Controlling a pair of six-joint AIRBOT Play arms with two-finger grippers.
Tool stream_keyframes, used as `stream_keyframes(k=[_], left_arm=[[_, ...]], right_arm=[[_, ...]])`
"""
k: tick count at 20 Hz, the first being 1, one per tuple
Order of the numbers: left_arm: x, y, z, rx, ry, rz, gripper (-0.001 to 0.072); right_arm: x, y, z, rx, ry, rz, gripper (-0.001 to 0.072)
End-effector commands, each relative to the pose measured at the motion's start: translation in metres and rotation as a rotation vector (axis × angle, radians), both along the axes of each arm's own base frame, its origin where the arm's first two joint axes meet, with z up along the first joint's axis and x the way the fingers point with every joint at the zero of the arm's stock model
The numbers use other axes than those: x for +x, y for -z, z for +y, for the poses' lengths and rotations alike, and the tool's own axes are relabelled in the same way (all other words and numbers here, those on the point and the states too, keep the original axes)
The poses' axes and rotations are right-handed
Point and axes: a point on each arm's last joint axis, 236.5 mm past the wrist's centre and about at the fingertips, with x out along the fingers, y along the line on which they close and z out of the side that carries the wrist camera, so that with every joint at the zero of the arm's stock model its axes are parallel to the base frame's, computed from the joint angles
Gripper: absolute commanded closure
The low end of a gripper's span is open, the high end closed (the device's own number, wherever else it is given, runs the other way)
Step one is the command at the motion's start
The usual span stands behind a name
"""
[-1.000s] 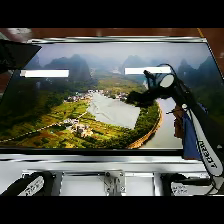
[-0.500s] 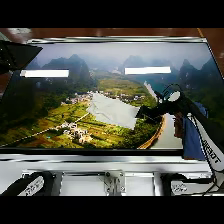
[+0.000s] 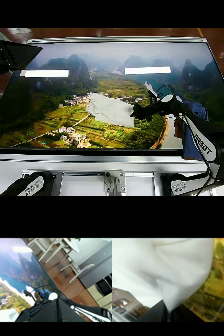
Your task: Fold the shirts.
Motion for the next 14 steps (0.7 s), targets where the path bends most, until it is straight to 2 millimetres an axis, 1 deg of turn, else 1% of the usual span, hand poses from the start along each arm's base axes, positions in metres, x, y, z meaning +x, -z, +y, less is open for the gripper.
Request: stream_keyframes(k=[1,2,3,4,5,6,7,8,9,10,11,12,14], left_arm=[[0.000,0.000,0.000,0.001,0.000,0.000,0.0668],[0.001,0.001,0.000,0.004,-0.001,0.000,0.0668],[0.001,0.004,0.001,0.015,-0.005,0.002,0.0668],[0.003,0.007,0.002,0.032,-0.011,0.006,0.0668],[0.004,0.011,0.003,0.048,-0.019,0.009,0.0667],[0.006,0.013,0.004,0.057,-0.031,0.010,0.0668],[0.009,0.013,0.006,0.057,-0.043,0.008,0.0668],[0.011,0.012,0.007,0.053,-0.054,0.005,0.0668],[0.012,0.012,0.008,0.053,-0.057,0.004,0.0668],[0.012,0.012,0.008,0.053,-0.057,0.005,0.0667],[0.012,0.012,0.007,0.053,-0.056,0.005,0.0668],[0.011,0.012,0.007,0.053,-0.055,0.005,0.0667],[0.011,0.012,0.007,0.054,-0.052,0.006,0.0668]], right_arm=[[0.015,-0.037,0.012,0.048,-0.183,-0.169,0.0651],[0.025,-0.062,0.013,0.068,-0.215,-0.217,0.0651],[0.040,-0.097,0.009,0.093,-0.204,-0.267,0.0651],[0.056,-0.137,0.005,0.139,-0.159,-0.300,0.0652],[0.069,-0.187,-0.001,0.193,-0.143,-0.370,0.0652],[0.078,-0.230,-0.013,0.215,-0.126,-0.429,0.0652],[0.088,-0.269,-0.033,0.203,-0.080,-0.478,0.0651],[0.097,-0.300,-0.055,0.179,-0.019,-0.516,0.0652],[0.105,-0.326,-0.083,0.137,0.047,-0.558,0.0652],[0.111,-0.341,-0.111,0.087,0.121,-0.576,0.0652],[0.114,-0.350,-0.144,0.031,0.197,-0.579,0.0652],[0.112,-0.352,-0.176,-0.012,0.265,-0.564,0.0652],[0.103,-0.344,-0.234,-0.074,0.380,-0.507,0.0651]])
